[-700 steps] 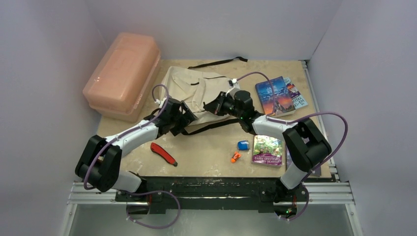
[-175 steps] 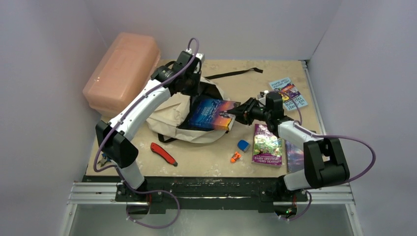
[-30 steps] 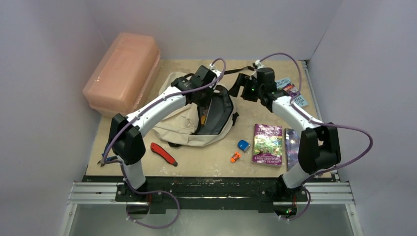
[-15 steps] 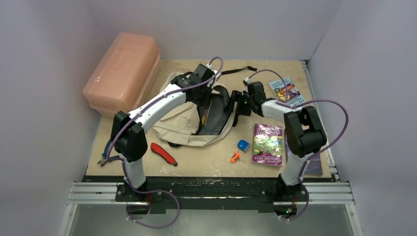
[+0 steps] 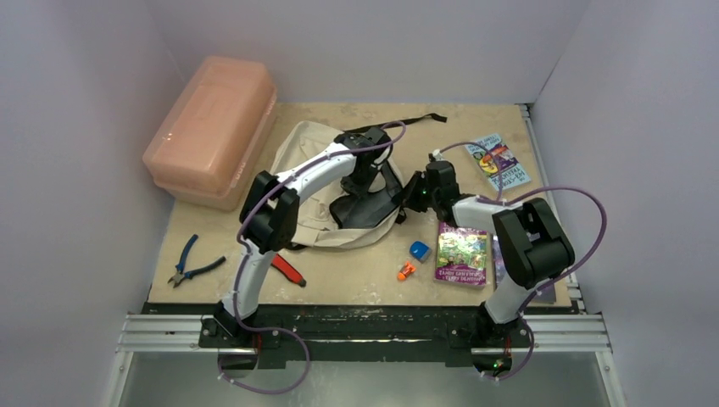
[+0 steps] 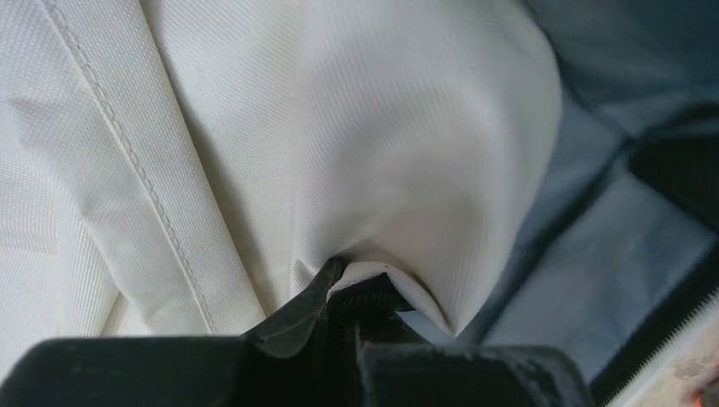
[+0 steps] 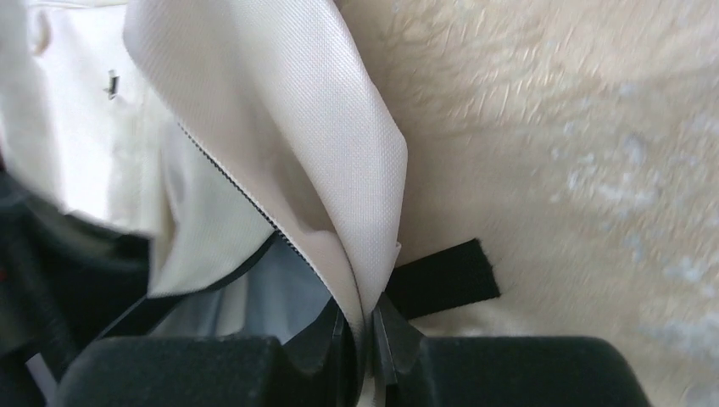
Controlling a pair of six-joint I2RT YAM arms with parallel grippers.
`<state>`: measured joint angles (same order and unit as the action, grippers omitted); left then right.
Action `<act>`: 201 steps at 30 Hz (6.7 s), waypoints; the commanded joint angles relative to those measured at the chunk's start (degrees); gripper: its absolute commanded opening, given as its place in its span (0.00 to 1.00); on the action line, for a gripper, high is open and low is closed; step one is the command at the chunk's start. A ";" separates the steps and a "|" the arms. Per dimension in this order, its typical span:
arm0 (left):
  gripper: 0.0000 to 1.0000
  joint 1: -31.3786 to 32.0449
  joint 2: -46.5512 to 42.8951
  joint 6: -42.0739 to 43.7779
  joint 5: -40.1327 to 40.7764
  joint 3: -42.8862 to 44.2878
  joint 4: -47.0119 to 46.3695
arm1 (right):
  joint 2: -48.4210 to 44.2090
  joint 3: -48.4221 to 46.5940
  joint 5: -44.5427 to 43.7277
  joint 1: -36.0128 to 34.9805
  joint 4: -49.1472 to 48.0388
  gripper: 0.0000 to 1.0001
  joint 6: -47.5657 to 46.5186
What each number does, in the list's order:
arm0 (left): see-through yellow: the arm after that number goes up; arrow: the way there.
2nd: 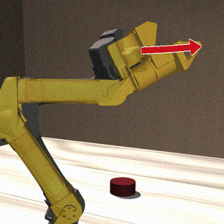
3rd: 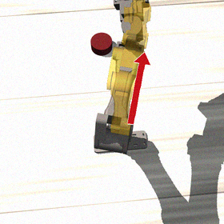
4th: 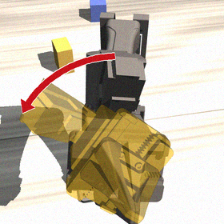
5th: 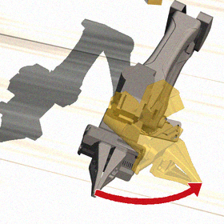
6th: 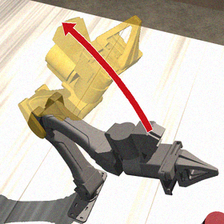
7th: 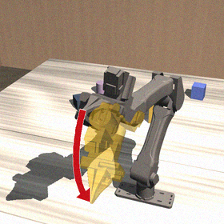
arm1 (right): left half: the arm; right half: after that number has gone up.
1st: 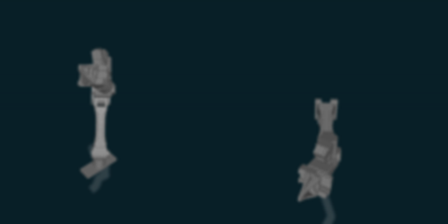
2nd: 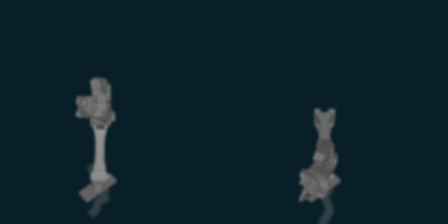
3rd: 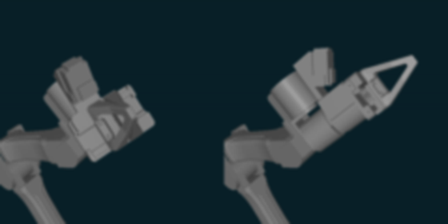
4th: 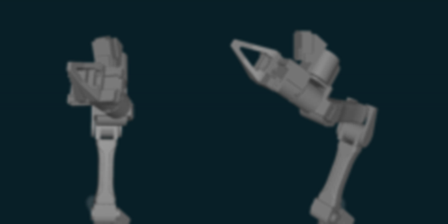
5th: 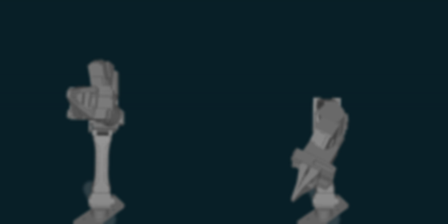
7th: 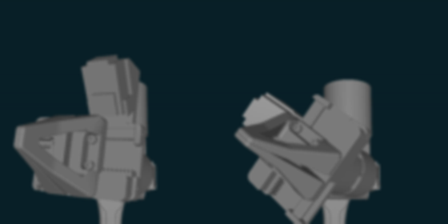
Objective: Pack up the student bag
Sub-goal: Adjust the student bag at the center of the board, then move the book to the center of the board, then pick up the book from the center of the board.
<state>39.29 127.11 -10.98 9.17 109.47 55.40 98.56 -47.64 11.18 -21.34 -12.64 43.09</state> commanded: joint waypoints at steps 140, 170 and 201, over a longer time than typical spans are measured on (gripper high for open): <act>0.78 0.74 -6.71 -33.61 -45.38 1.76 -28.23 | -28.56 0.94 18.61 28.77 23.03 0.00 -8.67; 0.82 -12.58 -34.89 -65.84 -55.67 -44.51 -83.40 | -32.75 -4.40 47.91 20.62 -4.12 0.00 21.95; 0.00 -19.11 -45.72 -49.90 -43.60 -34.23 -27.84 | -35.89 -17.55 -0.50 4.65 37.68 0.99 -26.44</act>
<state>21.80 84.99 -62.37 -36.69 67.96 12.14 66.85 -62.17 27.16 -6.79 19.40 32.32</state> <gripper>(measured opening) 0.262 0.970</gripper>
